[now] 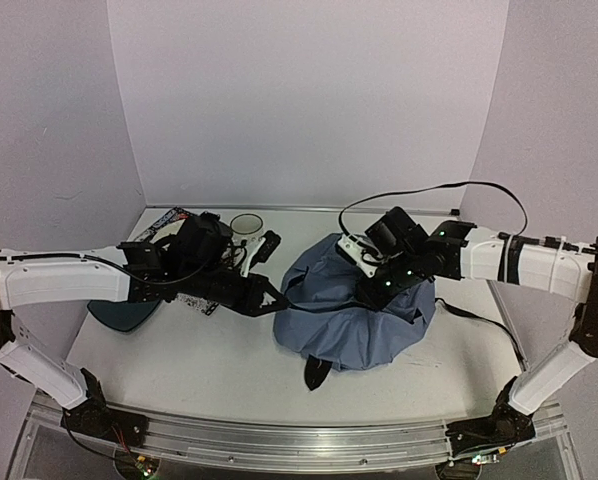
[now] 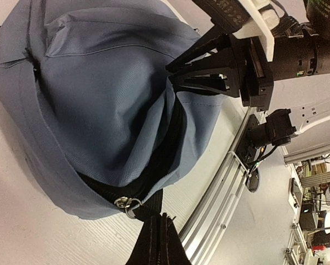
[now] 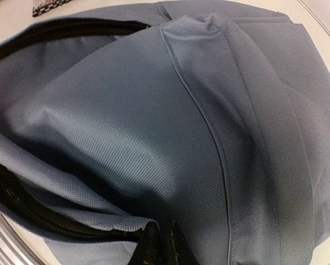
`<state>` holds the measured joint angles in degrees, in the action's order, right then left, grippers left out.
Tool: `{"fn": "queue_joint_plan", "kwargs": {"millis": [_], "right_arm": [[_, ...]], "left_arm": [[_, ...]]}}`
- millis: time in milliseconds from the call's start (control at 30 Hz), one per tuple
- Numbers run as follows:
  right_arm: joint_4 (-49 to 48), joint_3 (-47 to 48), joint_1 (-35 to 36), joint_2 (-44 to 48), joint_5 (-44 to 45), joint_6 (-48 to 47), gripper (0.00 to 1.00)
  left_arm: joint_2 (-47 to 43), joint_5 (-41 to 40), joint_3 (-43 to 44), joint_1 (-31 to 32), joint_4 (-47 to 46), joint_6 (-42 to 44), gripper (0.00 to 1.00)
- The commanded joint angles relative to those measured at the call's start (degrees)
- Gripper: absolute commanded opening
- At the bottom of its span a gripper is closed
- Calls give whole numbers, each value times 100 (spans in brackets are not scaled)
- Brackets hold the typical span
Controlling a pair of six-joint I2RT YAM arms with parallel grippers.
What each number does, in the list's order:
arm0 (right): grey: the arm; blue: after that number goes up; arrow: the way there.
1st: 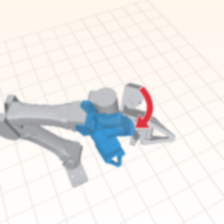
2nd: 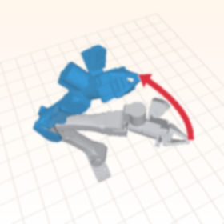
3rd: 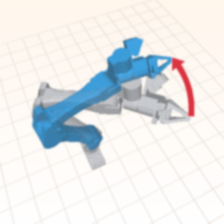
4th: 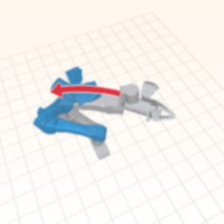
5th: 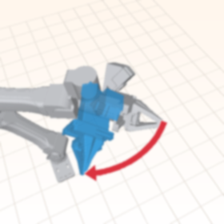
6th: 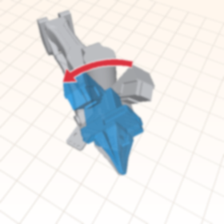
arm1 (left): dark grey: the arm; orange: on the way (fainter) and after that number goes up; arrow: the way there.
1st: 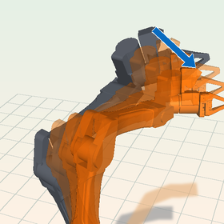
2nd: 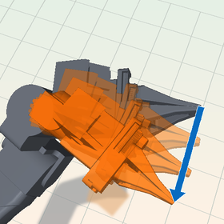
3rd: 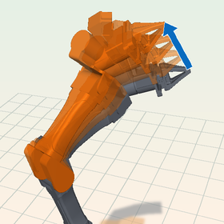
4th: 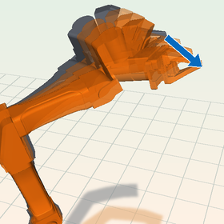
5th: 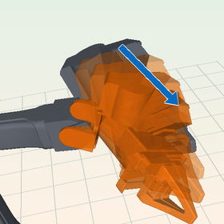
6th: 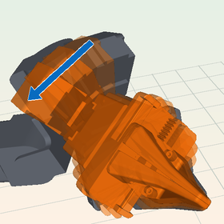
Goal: Pack the student bag
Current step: Adjust the student bag at the center of the board, then hold the largest pocket of the student bag.
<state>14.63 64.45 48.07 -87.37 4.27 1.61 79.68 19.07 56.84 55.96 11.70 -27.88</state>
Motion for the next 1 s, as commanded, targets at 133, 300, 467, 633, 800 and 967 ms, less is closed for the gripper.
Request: {"fn": "queue_joint_plan", "kwargs": {"millis": [133, 300, 467, 633, 800, 967], "right_arm": [[-272, 204, 742, 685, -437, 331, 48], [-470, 63, 1370, 862, -194, 724, 63], [-877, 21, 1580, 609, -301, 1020, 69], [-1311, -67, 1695, 212, -107, 1086, 69], [-1713, -183, 1739, -145, -184, 1113, 60], [-1762, -370, 1776, -182, -76, 1181, 28]], "left_arm": [[503, 309, 586, 82, -1046, -318, 0], [709, 99, 736, 65, -1038, -402, 0], [650, 89, 758, 47, -1032, -423, 0], [525, 119, 690, 46, -1036, -504, 0], [400, 53, 570, 42, -1039, -603, 0], [374, 32, 495, -20, -1039, -695, 0]]}}
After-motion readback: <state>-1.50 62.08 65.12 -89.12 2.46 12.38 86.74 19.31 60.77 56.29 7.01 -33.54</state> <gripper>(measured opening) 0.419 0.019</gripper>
